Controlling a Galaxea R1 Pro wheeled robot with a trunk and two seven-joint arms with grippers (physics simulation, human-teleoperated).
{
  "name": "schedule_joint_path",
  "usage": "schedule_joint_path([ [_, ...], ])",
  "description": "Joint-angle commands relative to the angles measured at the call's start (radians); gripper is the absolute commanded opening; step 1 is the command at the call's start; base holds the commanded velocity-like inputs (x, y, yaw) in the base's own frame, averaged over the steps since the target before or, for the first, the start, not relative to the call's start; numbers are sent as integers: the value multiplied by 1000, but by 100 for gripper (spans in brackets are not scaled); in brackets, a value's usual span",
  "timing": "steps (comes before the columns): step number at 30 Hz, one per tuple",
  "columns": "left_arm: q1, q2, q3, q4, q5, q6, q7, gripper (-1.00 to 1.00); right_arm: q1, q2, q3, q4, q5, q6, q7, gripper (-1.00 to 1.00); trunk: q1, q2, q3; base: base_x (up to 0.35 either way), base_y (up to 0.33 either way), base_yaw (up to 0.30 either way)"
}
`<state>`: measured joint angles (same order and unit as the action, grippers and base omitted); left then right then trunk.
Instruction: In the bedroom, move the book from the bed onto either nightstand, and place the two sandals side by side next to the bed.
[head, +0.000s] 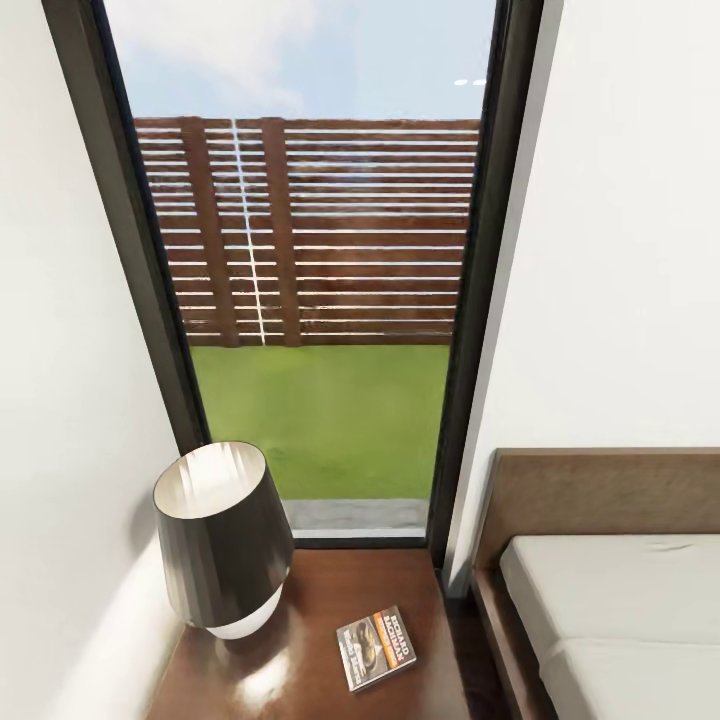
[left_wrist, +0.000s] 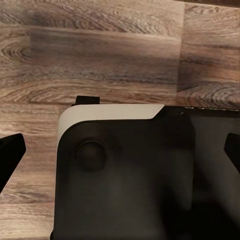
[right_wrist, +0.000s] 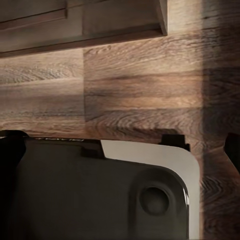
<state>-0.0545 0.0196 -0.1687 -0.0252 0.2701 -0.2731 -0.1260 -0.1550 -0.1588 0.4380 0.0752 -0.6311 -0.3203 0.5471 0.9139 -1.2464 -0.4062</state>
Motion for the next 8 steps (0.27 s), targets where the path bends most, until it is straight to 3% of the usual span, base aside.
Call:
schedule_joint_path([
  [1, -1, 0, -8, 1, 11, -3, -4, 100, -1, 3, 9, 4, -10, -5, 7, 100, 0, -1, -1, 0, 0, 0],
  [8, -1, 0, -8, 1, 11, -3, -4, 100, -1, 8, 13, 5, -10, -5, 6, 100, 0, -1, -1, 0, 0, 0],
])
